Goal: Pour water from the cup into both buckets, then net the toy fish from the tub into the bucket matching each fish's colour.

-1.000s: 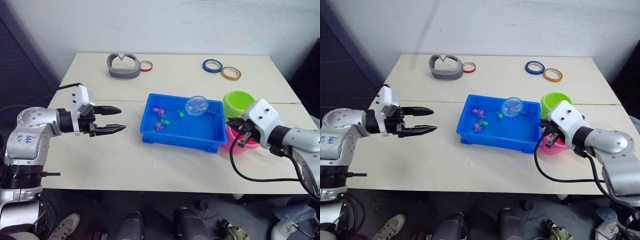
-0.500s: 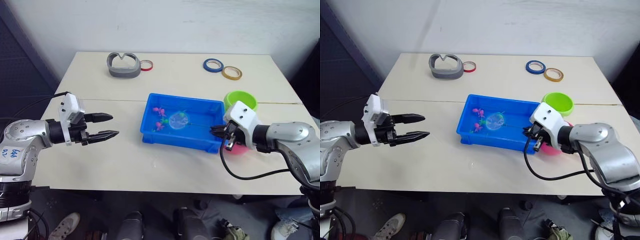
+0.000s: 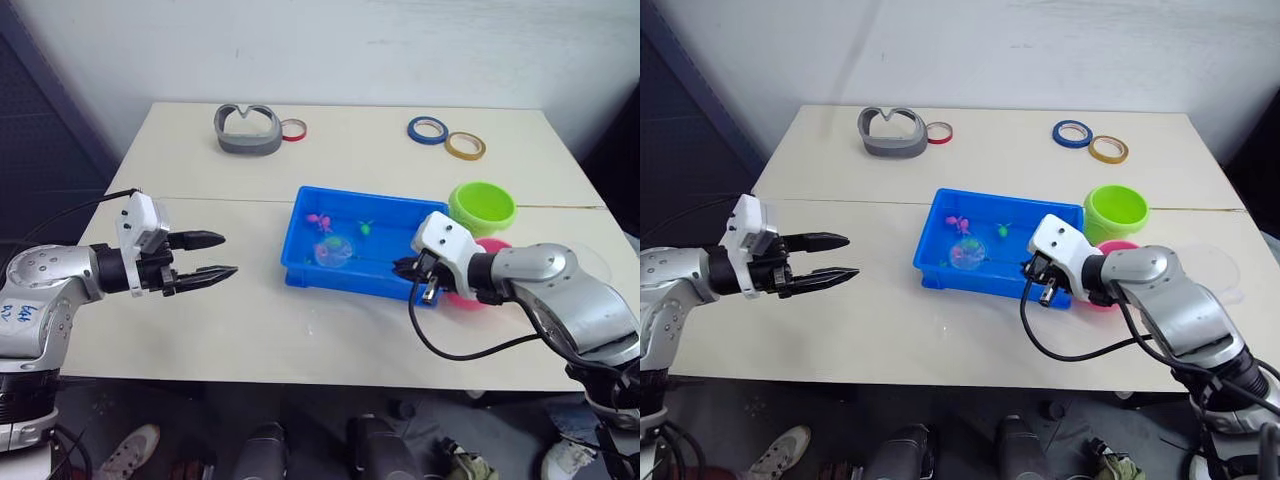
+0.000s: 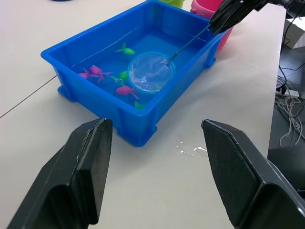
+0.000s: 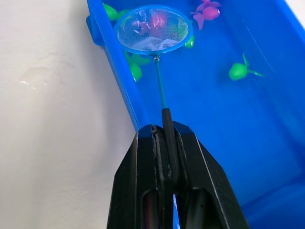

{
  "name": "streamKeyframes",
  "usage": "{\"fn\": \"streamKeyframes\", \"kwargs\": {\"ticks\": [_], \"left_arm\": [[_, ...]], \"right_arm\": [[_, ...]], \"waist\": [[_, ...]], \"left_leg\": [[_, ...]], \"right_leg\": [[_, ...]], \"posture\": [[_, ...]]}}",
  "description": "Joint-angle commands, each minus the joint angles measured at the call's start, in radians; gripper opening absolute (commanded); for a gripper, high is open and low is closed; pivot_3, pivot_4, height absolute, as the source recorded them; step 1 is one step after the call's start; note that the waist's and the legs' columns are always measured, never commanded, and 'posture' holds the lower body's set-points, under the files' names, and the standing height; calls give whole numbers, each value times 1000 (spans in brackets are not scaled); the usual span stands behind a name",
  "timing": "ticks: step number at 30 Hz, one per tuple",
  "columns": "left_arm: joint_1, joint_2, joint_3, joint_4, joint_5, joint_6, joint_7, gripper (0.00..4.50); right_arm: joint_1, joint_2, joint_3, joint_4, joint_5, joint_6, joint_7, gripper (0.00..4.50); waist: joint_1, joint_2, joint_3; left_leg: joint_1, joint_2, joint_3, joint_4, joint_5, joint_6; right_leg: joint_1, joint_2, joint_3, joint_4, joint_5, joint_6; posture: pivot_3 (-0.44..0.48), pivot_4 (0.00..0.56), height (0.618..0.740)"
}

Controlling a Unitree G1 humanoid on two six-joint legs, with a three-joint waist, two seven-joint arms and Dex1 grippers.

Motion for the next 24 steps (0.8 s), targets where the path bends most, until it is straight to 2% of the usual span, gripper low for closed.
{"fn": "streamKeyframes", "kwargs": {"ticks": [1, 12, 19, 24], "left_arm": [[13, 16, 46, -51, -29, 0, 12, 3288], [39, 14, 65, -82, -48, 14, 37, 3288], [56, 18, 65, -91, -44, 13, 44, 3288], [60, 23, 72, -95, -49, 15, 47, 3288]], "right_arm": [[-9, -19, 1, -10, -11, 1, 7, 0], [-34, -39, 71, 58, -80, -24, 27, 0], [-69, 30, 146, 96, -131, -31, 16, 0], [-105, 127, 167, 138, -144, -31, 0, 0]], "waist": [[0, 0, 0], [-2, 0, 0], [-3, 0, 0], [-3, 0, 0]], "left_leg": [[0, 0, 0, 0, 0, 0], [0, 0, 0, -1, 0, 0], [0, 0, 0, -1, 0, -1], [0, 0, 0, -1, -1, -1]], "right_leg": [[0, 0, 0, 0, 0, 0], [0, 0, 0, -1, -1, -1], [0, 0, 0, -1, -1, -2], [0, 0, -1, 0, -1, -2]], "posture": [[0, 150, 740], [0, 150, 740], [0, 150, 740], [0, 150, 740]]}}
